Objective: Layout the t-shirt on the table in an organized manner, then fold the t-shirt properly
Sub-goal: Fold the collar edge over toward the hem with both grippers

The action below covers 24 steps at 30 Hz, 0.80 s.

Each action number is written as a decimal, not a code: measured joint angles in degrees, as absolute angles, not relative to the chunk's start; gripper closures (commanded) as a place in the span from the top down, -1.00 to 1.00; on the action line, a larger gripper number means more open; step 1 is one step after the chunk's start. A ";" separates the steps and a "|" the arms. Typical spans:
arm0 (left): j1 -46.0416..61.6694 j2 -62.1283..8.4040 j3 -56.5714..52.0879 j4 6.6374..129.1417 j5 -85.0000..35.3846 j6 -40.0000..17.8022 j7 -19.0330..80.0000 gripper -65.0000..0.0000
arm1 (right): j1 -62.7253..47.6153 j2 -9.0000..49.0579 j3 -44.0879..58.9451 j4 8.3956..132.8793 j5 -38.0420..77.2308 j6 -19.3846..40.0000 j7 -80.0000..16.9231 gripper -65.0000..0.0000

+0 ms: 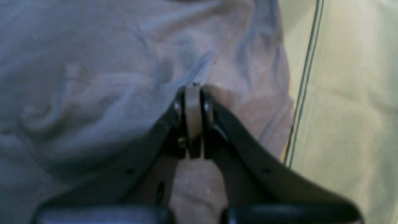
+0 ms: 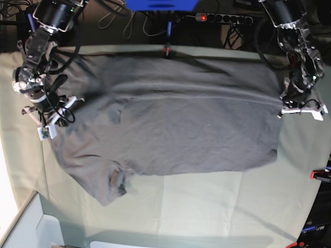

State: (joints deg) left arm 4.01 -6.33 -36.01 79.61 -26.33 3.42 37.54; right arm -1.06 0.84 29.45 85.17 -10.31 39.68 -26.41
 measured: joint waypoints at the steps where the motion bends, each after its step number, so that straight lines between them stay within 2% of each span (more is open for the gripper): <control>1: 4.10 -6.35 -36.01 79.61 -26.37 3.44 37.52 -0.59 | -0.99 0.91 29.45 85.17 -10.31 39.66 -26.41 -0.84; 5: 4.10 -6.33 -36.01 79.61 -26.37 3.44 37.52 -0.03 | -0.82 1.06 29.58 85.36 -10.33 39.68 -26.35 -0.32; 7: 4.12 -6.33 -36.21 79.61 -26.37 3.44 37.52 0.12 | -0.69 1.13 29.71 86.41 -10.37 39.68 -26.35 -0.10; 9: 4.34 -6.31 -36.25 80.73 -26.22 3.51 37.74 0.22 | -0.01 1.61 29.85 86.96 -10.31 39.66 -26.33 0.02; 13: 3.92 -6.39 -36.34 85.25 -26.22 3.55 37.47 0.30 | 3.99 1.80 30.04 85.95 -10.15 39.64 -26.24 0.05; 16: 1.08 -6.39 -36.03 85.06 -25.93 3.60 37.56 0.30 | 9.56 2.24 29.98 79.18 -10.26 39.62 -26.13 0.05; 21: -8.69 -6.92 -35.92 77.54 -25.98 3.11 36.93 0.30 | 19.14 6.90 29.50 62.50 -10.57 39.64 -24.95 0.05; 24: -14.00 -7.25 -35.92 69.17 -26.02 3.44 36.84 0.30 | 24.88 9.89 29.43 51.33 -10.13 39.64 -20.38 0.05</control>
State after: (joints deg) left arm -14.00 -7.25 -35.92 69.17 -26.02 3.44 36.84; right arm 24.88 9.89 29.43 51.33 -10.13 39.64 -20.38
